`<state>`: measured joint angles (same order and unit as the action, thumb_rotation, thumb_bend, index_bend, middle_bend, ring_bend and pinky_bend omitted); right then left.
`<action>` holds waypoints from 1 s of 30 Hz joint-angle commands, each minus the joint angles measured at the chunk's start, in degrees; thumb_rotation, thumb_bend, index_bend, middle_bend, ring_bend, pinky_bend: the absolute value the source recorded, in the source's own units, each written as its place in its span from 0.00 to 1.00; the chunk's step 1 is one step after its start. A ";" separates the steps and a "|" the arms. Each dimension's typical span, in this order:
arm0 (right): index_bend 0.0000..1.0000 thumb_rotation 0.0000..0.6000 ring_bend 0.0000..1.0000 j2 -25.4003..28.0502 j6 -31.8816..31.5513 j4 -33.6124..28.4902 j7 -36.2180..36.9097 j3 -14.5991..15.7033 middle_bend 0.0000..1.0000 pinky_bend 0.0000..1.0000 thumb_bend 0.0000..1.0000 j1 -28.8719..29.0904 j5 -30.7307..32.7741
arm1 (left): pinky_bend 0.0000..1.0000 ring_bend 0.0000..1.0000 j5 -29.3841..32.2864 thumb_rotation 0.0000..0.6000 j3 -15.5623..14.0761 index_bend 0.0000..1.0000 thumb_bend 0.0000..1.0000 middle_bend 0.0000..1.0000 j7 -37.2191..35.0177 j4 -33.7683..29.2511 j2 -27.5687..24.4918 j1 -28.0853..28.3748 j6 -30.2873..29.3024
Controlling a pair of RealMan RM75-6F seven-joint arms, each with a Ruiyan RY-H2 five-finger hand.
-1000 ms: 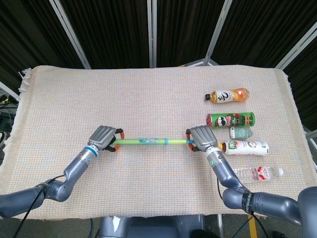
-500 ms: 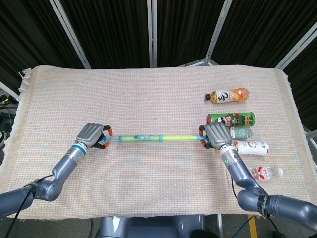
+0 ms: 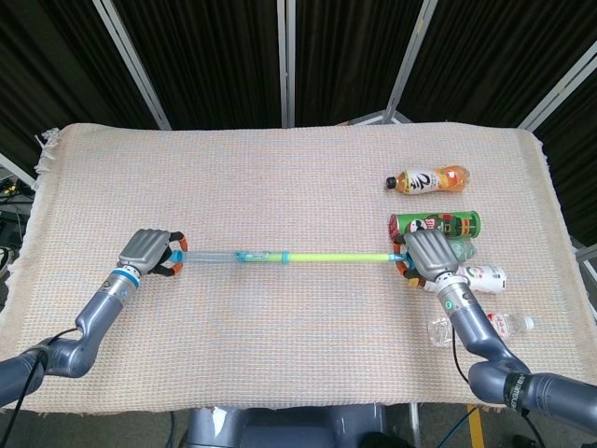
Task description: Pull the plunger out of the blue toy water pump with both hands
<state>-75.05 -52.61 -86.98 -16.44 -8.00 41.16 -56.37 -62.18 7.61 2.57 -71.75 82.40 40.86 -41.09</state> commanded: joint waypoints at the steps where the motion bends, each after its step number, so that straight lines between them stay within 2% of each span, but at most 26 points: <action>1: 0.69 1.00 1.00 0.65 -0.09 0.00 0.61 0.04 1.00 1.00 0.51 -0.36 -0.70 | 1.00 0.85 -0.31 1.00 -0.35 0.79 0.54 0.94 -0.47 0.54 -0.26 -0.36 0.05; 24: 0.68 1.00 1.00 2.07 0.78 1.55 3.67 -0.53 1.00 1.00 0.51 -1.52 -2.53 | 1.00 0.85 -1.57 1.00 -0.77 0.79 0.54 0.94 -4.58 3.81 -1.00 -1.66 0.99; 30: 0.65 1.00 1.00 2.22 0.98 1.56 3.97 -0.71 1.00 1.00 0.51 -1.65 -2.81 | 1.00 0.85 -2.18 1.00 -0.70 0.77 0.53 0.94 -5.56 4.21 -0.83 -1.77 1.09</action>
<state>-72.83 -51.62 -85.41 -12.47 -8.70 39.52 -59.17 -64.37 6.91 -2.98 -67.55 81.56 39.10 -40.01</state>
